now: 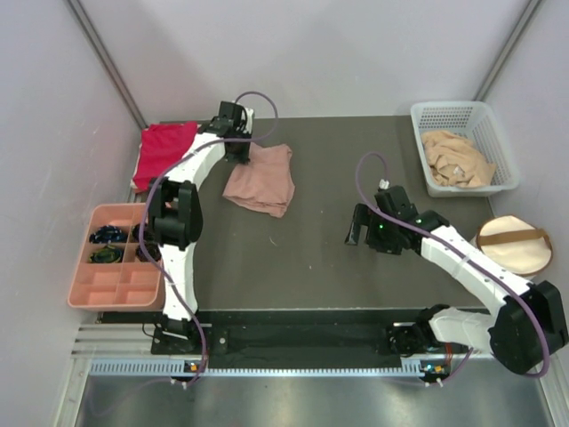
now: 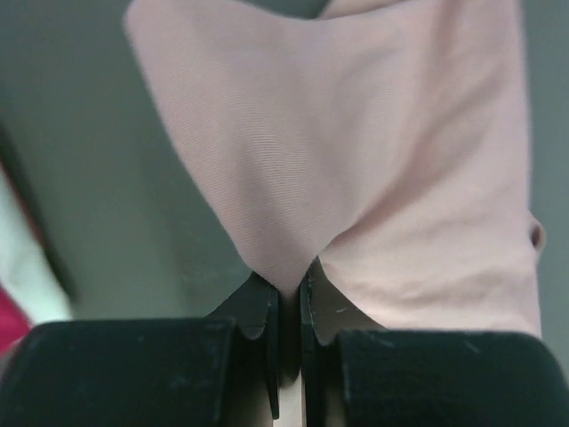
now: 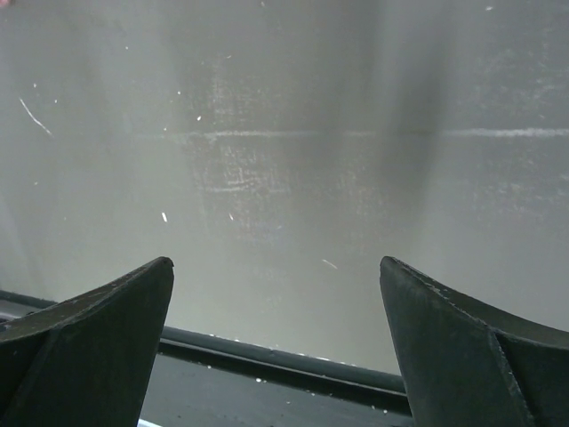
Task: Fold and stack the t-shirts
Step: Put the neatly folded tshirt into the corner of the board with the left arm
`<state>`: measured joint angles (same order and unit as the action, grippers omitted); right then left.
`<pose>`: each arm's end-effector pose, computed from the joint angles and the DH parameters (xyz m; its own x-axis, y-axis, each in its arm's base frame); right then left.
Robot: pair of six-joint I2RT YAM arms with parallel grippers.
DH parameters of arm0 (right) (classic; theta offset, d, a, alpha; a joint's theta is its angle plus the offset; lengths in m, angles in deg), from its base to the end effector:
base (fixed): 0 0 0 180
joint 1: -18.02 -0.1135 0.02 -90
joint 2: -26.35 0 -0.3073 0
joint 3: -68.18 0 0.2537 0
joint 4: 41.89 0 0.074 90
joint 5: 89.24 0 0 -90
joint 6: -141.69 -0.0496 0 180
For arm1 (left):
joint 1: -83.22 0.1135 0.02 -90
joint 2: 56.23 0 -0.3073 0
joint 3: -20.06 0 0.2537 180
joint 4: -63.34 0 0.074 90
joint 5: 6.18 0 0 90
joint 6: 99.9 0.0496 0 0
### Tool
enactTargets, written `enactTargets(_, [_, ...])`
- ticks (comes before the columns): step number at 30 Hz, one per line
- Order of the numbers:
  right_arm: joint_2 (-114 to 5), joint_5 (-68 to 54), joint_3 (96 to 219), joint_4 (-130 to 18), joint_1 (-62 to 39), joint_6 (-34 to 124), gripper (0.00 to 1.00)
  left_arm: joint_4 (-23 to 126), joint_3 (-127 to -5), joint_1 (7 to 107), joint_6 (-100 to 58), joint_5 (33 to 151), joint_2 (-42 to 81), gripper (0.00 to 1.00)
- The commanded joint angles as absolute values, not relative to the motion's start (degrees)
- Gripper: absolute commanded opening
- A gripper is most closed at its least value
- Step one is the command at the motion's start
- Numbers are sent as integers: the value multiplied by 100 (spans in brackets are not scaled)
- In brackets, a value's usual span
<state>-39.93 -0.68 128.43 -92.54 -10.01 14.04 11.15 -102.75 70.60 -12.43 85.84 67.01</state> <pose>0.1906 0.1029 0.2649 -0.8784 0.2241 -0.4221 0.0689 0.9334 0.3522 0.5043 -0.1147 0.2704 -0.7852 0.1306 -0.6053 0.2048 0.9773 -0.0548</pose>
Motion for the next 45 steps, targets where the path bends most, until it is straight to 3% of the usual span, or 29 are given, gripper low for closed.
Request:
enactTargets(1, [-4246,-372,12784,-8704,-1063,1372,99,800,-11401,7293,-640,7943,7042,0])
enactTargets(10, [-4966,-794,12800,-8238,-1054,1390,99,869,-12387,7724,-235,7231,7446,0])
enactTargets(31, [-5961,-1164,13205,-7956,-1125,1328,99,1309,-12423,9103,3,6853,7112,0])
enactTargets(45, [-6215,-1190,13196,-7842,-1318,1232,99,1546,-12423,9288,82,6413,6893,0])
